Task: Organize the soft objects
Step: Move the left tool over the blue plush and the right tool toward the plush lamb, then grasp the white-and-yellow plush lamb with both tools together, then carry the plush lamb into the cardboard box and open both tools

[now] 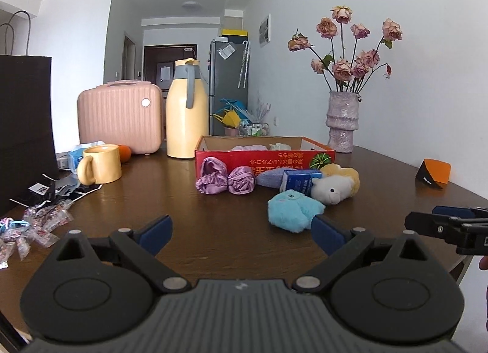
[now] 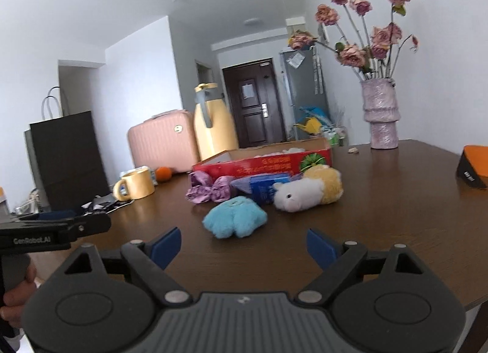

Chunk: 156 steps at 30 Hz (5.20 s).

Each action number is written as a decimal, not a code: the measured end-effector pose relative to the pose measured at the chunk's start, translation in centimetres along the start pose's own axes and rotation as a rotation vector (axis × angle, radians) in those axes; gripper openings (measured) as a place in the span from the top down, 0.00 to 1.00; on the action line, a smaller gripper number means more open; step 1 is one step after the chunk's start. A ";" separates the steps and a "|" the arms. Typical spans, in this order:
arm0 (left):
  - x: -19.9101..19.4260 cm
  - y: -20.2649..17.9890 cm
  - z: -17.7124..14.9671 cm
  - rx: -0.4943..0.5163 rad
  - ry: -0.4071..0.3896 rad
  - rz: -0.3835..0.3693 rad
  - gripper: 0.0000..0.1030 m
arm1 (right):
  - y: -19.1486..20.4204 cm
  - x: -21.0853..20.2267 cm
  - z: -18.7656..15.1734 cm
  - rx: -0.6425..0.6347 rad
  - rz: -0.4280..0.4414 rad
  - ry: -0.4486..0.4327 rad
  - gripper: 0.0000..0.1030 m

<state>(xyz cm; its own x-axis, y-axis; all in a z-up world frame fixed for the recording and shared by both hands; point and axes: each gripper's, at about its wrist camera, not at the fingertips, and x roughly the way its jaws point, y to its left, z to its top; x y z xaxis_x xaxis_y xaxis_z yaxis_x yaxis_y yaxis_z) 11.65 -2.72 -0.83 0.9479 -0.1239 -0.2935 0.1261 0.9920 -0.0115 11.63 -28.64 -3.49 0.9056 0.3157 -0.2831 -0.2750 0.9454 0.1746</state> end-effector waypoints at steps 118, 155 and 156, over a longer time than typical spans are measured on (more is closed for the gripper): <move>20.4 -6.5 1.8 -0.080 0.287 -0.438 0.63 | -10.8 12.6 3.4 0.228 0.026 0.232 0.61; 43.9 -3.5 15.3 -0.027 0.408 -0.252 0.65 | -13.8 38.6 20.2 -0.092 -0.194 0.434 0.58; 43.0 -3.1 16.0 -0.021 0.386 -0.234 0.61 | -13.7 37.8 20.7 -0.090 -0.194 0.411 0.55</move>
<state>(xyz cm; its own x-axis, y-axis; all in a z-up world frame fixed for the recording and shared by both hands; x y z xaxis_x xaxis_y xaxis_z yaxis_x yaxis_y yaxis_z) 56.69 -11.55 1.86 0.7159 -0.3300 -0.6154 0.3140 0.9393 -0.1383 56.31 -31.37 2.98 0.7453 0.1205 -0.6558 -0.1561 0.9877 0.0041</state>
